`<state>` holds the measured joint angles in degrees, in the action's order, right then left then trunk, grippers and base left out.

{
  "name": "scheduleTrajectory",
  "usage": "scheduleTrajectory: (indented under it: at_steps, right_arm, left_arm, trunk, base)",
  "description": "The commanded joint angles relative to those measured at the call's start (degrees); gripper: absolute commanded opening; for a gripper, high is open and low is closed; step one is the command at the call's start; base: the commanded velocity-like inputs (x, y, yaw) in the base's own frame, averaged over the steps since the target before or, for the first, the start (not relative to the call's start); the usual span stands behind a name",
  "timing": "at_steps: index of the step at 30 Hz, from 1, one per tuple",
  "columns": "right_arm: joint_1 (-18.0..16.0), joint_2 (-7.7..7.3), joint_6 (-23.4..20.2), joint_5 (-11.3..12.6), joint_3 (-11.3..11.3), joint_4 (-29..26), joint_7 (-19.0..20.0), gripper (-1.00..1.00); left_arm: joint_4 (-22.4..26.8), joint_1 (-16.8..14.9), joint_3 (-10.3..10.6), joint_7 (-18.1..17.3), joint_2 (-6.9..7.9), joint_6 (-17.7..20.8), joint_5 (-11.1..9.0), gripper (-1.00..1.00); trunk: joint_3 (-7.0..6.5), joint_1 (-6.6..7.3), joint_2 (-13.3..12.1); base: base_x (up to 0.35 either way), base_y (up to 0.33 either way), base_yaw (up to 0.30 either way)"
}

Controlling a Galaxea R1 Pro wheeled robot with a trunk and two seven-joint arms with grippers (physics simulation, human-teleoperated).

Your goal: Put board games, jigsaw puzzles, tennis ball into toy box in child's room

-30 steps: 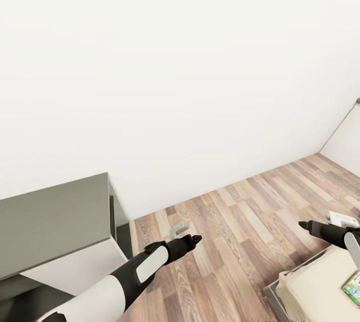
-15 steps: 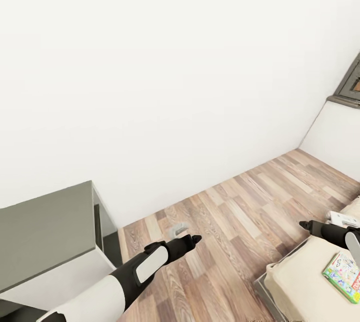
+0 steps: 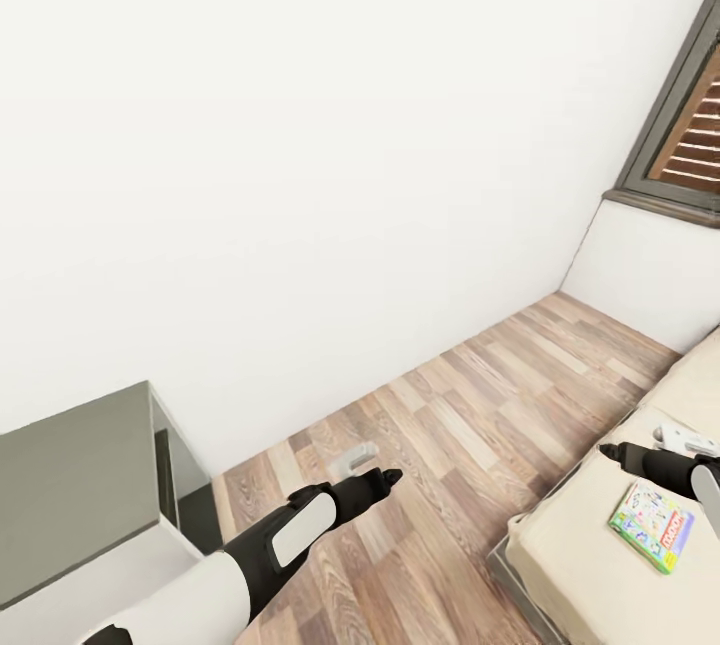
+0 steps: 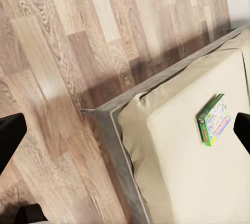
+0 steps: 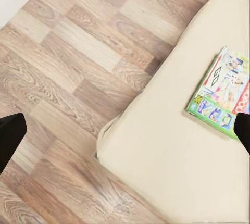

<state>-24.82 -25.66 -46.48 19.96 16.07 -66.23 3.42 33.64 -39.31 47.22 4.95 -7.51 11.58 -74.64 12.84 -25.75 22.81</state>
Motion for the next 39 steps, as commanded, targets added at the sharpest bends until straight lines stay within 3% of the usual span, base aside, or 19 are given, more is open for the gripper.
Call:
scheduleTrajectory:
  at_steps: [1,16,25,34,38,39]
  right_arm:
    - [-0.05,-0.03,-0.33,-0.24,0.10,-0.04,0.36,1.00]
    - [-0.05,-0.01,-0.44,-0.09,0.13,0.15,0.36,1.00]
    - [-0.05,0.00,-0.45,-0.09,-0.01,0.14,0.33,1.00]
    - [-0.05,0.02,-0.40,-0.16,-0.01,0.25,0.28,1.00]
    - [-0.68,0.07,-0.37,-0.29,-0.05,2.77,0.37,1.00]
    - [-1.60,0.12,-0.37,-0.32,-0.33,4.36,0.41,1.00]
  left_arm:
    - [0.11,-0.07,0.24,0.44,0.04,0.02,-0.52,1.00]
    - [0.16,-0.07,0.77,0.41,-0.06,-0.03,0.13,1.00]
    - [0.20,-0.07,0.37,0.41,0.03,-0.03,-0.09,1.00]
    - [0.12,0.18,0.21,0.35,0.77,0.18,-0.63,1.00]
    - [0.11,0.28,0.12,0.37,2.04,0.25,-1.03,1.00]
    - [0.11,0.34,0.09,0.39,2.43,0.27,-1.97,1.00]
  trunk:
    - [0.04,-0.04,0.11]
    - [-1.08,-0.04,0.11]
    - [-1.74,-0.04,0.11]
    - [-2.41,-0.04,0.11]
    - [-2.71,-0.04,0.11]
    - [-2.78,-0.04,0.11]
  base:
    - [0.000,0.000,-0.208]
    - [0.207,0.135,-0.208]
    - [0.054,0.034,-0.208]
    - [0.002,0.001,-0.208]
    - [0.000,0.000,-0.208]
    - [0.000,0.000,-0.208]
